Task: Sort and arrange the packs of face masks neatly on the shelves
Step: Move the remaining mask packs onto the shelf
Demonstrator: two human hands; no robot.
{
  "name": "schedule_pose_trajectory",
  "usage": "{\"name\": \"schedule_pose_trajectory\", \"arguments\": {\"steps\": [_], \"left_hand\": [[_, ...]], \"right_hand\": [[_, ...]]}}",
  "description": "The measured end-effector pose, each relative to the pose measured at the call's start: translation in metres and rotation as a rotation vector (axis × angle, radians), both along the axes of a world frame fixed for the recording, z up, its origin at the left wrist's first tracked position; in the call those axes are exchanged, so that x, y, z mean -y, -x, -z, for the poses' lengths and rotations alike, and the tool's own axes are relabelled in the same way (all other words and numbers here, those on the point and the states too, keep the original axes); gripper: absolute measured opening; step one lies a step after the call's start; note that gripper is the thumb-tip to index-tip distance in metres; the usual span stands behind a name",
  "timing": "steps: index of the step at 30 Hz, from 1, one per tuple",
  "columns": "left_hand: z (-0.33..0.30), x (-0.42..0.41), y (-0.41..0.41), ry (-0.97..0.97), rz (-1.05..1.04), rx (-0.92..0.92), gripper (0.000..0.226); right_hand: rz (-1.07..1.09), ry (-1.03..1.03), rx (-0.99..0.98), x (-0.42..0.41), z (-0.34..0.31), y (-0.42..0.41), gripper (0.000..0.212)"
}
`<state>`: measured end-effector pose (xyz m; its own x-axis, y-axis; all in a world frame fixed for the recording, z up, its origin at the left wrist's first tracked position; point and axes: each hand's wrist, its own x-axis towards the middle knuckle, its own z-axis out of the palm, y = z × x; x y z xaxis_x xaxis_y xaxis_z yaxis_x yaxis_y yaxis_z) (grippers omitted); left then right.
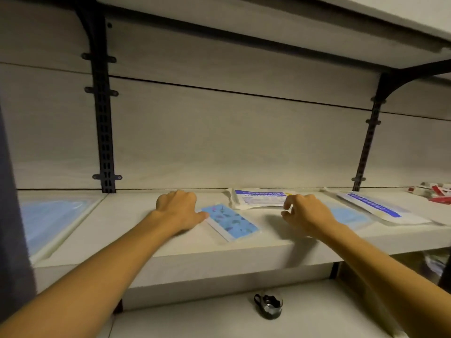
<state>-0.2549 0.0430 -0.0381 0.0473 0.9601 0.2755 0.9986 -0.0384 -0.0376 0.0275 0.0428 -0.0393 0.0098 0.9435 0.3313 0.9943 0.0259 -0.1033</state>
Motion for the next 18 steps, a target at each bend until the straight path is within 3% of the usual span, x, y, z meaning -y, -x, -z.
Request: {"name": "schedule_pose_trajectory", "arguments": {"steps": [6,12,18], "left_hand": [[0.000,0.009,-0.014,-0.010,-0.210,0.031,0.053],[0.007,0.019,-0.040,0.018,-0.331,0.030,0.065],[0.014,0.018,-0.052,0.005,-0.415,0.172,0.057]], "right_hand": [[-0.077,0.041,0.055,-0.035,0.007,-0.012,0.025],[-0.066,0.033,0.092,-0.050,0.017,-0.017,0.049],[-0.010,0.053,0.049,-0.059,0.021,-0.020,0.064]]}}
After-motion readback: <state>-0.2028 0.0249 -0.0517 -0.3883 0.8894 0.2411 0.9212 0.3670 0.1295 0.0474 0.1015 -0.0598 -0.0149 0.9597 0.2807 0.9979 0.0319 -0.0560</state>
